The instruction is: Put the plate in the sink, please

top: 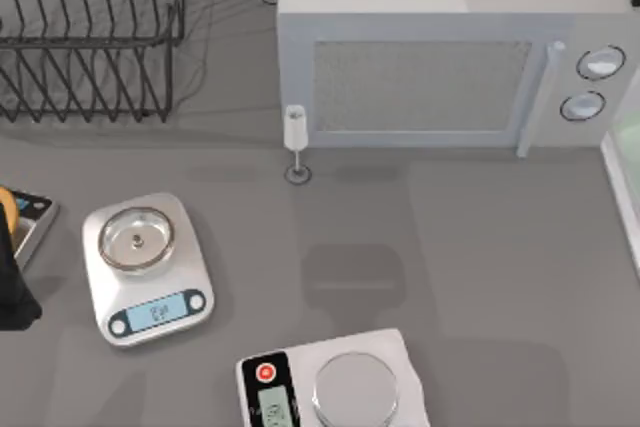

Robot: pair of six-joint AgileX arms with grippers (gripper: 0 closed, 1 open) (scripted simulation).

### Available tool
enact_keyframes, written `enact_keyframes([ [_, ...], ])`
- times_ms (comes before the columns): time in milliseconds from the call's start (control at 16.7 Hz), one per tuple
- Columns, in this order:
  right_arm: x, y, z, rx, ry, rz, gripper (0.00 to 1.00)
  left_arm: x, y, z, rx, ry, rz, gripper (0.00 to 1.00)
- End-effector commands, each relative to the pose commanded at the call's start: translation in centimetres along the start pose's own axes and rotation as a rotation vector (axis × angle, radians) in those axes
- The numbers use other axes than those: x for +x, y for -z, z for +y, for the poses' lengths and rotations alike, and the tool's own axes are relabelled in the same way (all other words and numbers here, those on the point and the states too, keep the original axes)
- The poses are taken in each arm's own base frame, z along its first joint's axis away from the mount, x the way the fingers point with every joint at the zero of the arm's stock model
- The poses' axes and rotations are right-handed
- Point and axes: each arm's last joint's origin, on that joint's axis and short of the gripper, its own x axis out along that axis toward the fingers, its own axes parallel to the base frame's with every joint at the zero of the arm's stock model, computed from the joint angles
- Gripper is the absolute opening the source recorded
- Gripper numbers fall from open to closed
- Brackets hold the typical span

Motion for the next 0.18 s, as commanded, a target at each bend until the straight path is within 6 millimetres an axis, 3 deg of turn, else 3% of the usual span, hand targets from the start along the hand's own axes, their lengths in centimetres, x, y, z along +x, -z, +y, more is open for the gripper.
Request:
enact_keyframes([
  [180, 0.0, 0.0, 0.0, 0.0, 0.0, 0.0, 1.0, 0.0, 0.0, 0.0, 0.0, 0.0, 0.0, 1.0],
])
